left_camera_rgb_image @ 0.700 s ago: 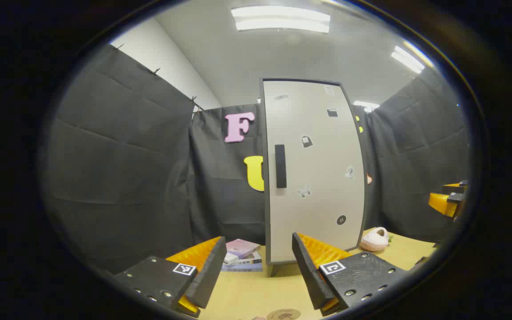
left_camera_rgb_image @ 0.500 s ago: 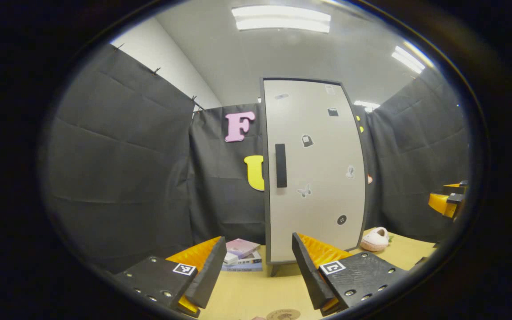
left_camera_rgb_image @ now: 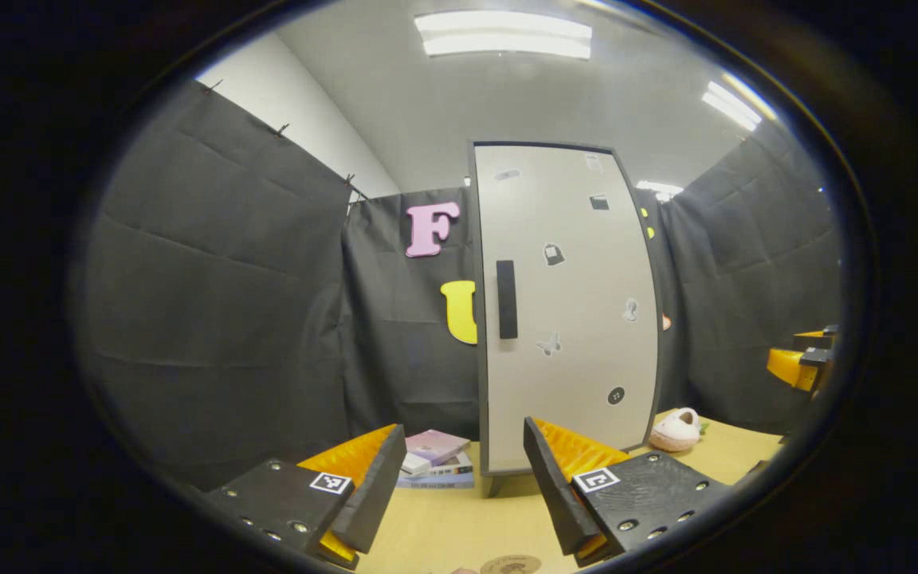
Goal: Open the cabinet door with the right hand, grasp the bottle in the cabinet with the left hand and place it on the coaster, then close the cabinet door with the right hand.
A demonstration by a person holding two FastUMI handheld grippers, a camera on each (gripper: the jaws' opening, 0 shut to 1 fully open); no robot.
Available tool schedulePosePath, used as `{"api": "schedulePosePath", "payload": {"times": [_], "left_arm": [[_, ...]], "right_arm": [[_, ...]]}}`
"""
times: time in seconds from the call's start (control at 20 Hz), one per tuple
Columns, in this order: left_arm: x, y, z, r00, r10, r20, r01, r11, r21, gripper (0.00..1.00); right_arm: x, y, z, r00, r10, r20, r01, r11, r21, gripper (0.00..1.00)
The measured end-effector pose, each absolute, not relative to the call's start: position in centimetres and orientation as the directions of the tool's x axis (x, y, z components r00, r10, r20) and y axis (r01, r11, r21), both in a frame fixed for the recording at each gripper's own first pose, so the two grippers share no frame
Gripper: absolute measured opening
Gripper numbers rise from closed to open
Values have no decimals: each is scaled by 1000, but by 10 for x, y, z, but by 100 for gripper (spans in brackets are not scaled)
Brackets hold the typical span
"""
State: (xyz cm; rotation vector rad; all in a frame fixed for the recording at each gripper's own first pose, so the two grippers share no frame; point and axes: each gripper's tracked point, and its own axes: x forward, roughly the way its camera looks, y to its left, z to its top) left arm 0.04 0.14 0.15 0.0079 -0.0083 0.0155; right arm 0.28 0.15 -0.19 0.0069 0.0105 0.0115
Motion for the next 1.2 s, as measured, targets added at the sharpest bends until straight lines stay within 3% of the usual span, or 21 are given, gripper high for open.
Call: {"api": "schedulePosePath", "payload": {"times": [0.25, 0.3, 0.6, 1.2], "left_arm": [[-1, 4, 3, 999, 29, 17, -29, 1000, 12, 82], [-1, 5, 4, 999, 34, 20, -35, 999, 15, 88], [-16, 32, 9, 996, 81, 28, -81, 996, 30, 85], [-55, 102, 8, 974, 225, 18, -226, 972, 69, 88]], "right_arm": [[7, 6, -1, 999, 32, -4, -32, 999, 19, 95], [10, 12, 0, 999, 39, -4, -39, 999, 26, 95], [41, 45, 23, 995, 97, 20, -98, 993, 68, 95], [105, 150, 85, 958, 261, 123, -272, 959, 84, 95]]}}
